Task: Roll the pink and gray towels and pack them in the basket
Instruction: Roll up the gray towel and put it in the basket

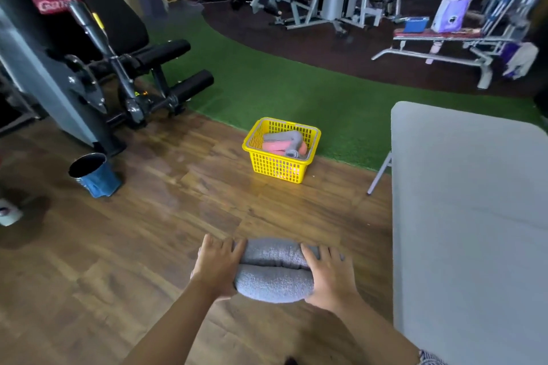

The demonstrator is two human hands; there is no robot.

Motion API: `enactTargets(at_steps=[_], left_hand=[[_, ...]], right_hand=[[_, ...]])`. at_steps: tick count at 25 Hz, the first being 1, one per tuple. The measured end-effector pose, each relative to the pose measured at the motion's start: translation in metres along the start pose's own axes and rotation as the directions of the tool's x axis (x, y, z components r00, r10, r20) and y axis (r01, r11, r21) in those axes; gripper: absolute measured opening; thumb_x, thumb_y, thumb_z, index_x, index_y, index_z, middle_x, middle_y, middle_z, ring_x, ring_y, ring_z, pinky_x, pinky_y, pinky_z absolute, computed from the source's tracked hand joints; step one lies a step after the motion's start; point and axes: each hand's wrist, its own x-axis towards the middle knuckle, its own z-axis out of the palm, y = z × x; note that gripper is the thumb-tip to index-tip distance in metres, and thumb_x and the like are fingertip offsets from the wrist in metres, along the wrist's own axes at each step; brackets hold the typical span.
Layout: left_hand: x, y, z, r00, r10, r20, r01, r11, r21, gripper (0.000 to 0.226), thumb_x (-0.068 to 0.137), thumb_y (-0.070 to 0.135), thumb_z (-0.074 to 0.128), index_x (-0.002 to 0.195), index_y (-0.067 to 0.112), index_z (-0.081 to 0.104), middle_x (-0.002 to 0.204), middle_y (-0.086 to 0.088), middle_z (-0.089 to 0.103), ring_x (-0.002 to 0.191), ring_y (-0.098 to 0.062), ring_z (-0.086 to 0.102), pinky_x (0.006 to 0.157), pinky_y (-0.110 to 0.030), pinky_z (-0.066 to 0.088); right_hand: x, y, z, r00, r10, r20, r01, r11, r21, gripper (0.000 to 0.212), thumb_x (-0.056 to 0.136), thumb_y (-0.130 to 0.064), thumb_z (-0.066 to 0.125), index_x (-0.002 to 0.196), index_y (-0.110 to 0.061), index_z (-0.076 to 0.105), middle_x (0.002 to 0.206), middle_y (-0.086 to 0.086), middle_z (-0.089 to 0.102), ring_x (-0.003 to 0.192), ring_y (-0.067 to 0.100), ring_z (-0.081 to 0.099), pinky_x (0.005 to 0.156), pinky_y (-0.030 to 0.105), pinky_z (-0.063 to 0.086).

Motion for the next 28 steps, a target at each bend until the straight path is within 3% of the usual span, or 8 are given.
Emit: enactTargets(at_steps=[6, 12, 17, 23, 28], left_hand=[[0.121, -0.063, 0.015, 0.999, 0.028, -0.03, -0.029, 0.999, -0.037, 0.097, 0.022, 0.041, 0.07, 0.111, 0.012, 0.048, 0.067, -0.006, 0.058, 0.053, -0.028, 0.055, 0.072, -0.045, 0.036], [0.241, -0.14, 0.005, 1.0, -0.018, 0.0, 0.018, 0.997, -0.075, 0.095, 0.021, 0.042, 0.071, 0.108, 0.012, 0.05, 0.068, -0.006, 0.057, 0.052, -0.028, 0.055, 0.071, -0.041, 0.029], [0.325, -0.191, 0.023, 0.998, -0.003, 0.063, 0.009, 0.994, -0.11, 0.096, 0.02, 0.043, 0.071, 0.108, 0.012, 0.049, 0.068, -0.006, 0.056, 0.054, -0.028, 0.055, 0.073, -0.043, 0.03], [0.461, -0.263, 0.055, 0.987, 0.154, 0.043, -0.149, 0.984, -0.1, 0.097, 0.013, 0.045, 0.07, 0.102, 0.013, 0.048, 0.065, -0.007, 0.056, 0.053, -0.029, 0.054, 0.071, -0.041, 0.029], [0.558, -0.316, 0.067, 0.957, 0.288, 0.034, -0.28, 0.948, -0.154, 0.109, 0.007, 0.044, 0.068, 0.109, 0.011, 0.048, 0.064, -0.007, 0.056, 0.05, -0.029, 0.055, 0.072, -0.041, 0.028]], right_hand=[[0.137, -0.003, -0.012, 1.0, 0.006, -0.014, -0.005, 1.0, 0.02, 0.101, 0.023, -0.06, 0.057, 0.119, -0.031, 0.051, 0.092, 0.002, 0.058, 0.077, 0.026, 0.057, 0.056, 0.039, 0.041], [0.285, -0.014, -0.069, 0.999, -0.048, -0.01, 0.049, 0.999, 0.023, 0.106, 0.014, -0.068, 0.055, 0.114, -0.031, 0.055, 0.083, -0.001, 0.059, 0.069, 0.022, 0.057, 0.048, 0.036, 0.04], [0.381, -0.023, -0.083, 0.998, 0.001, 0.064, -0.002, 1.0, 0.027, 0.108, 0.012, -0.065, 0.056, 0.115, -0.032, 0.054, 0.087, 0.0, 0.06, 0.071, 0.023, 0.058, 0.047, 0.039, 0.041], [0.496, -0.042, -0.086, 0.99, 0.128, 0.058, -0.133, 0.985, 0.106, 0.114, 0.007, -0.064, 0.053, 0.116, -0.031, 0.053, 0.082, -0.001, 0.06, 0.067, 0.023, 0.059, 0.048, 0.038, 0.043], [0.574, -0.058, -0.099, 0.97, 0.237, 0.059, -0.244, 0.955, 0.168, 0.12, 0.001, -0.063, 0.05, 0.117, -0.031, 0.054, 0.085, 0.0, 0.061, 0.07, 0.022, 0.058, 0.045, 0.041, 0.043]])
